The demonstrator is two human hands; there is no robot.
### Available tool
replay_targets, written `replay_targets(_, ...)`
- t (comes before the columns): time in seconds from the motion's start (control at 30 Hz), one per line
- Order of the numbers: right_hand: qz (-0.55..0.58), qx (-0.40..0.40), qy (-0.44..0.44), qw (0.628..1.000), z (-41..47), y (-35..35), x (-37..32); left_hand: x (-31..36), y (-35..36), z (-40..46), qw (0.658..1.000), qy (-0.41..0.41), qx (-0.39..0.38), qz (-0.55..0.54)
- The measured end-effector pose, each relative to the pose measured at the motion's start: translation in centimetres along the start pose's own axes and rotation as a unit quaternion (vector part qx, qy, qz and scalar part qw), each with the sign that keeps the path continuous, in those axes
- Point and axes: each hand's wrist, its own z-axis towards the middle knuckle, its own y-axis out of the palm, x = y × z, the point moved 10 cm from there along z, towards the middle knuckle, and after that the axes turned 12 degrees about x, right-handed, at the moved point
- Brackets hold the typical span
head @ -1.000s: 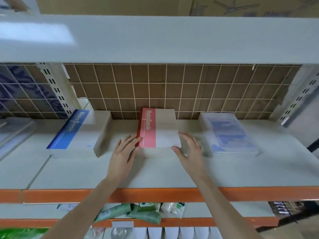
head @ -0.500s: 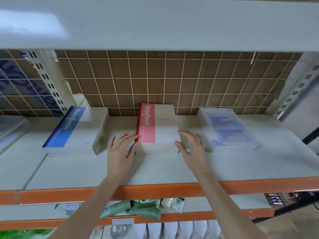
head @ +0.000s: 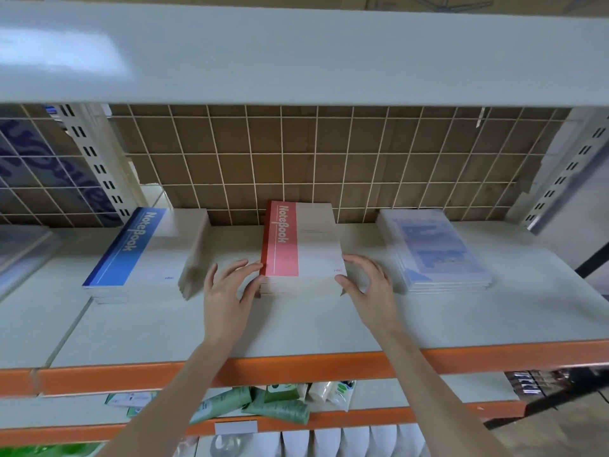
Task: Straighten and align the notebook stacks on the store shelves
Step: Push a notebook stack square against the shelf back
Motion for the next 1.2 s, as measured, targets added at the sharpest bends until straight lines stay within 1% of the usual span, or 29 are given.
replay_targets(0.33,0.017,-0.009,0.003,1.000,-0.1,0.0,0.2,-0.1,0.1,0.0,1.000,-0.004,-0.007,0.012)
replay_targets(0.63,0.027,-0.033,0.021,0.999,-0.3,0.2,0.6,0.1,0.0,-0.1,0.999,0.018,-0.006,0.038)
replay_targets(0.73,0.016,-0.038,0.025,0.999,-0.4,0.4,0.6,0.3,0.0,-0.2,0.999,0.022,-0.010,0.041)
replay_targets(0.9,-0.030,-0.039,0.007,0.999,-0.7,0.6,0.7,1.2,0.4,-0.3,0.996,0.058,-0.019,0.062)
replay_targets(1.2,-0.033,-0.045,0.018,0.998,-0.4,0.9,1.1,0.9,0.5,-0.4,0.995,0.052,-0.026,0.082)
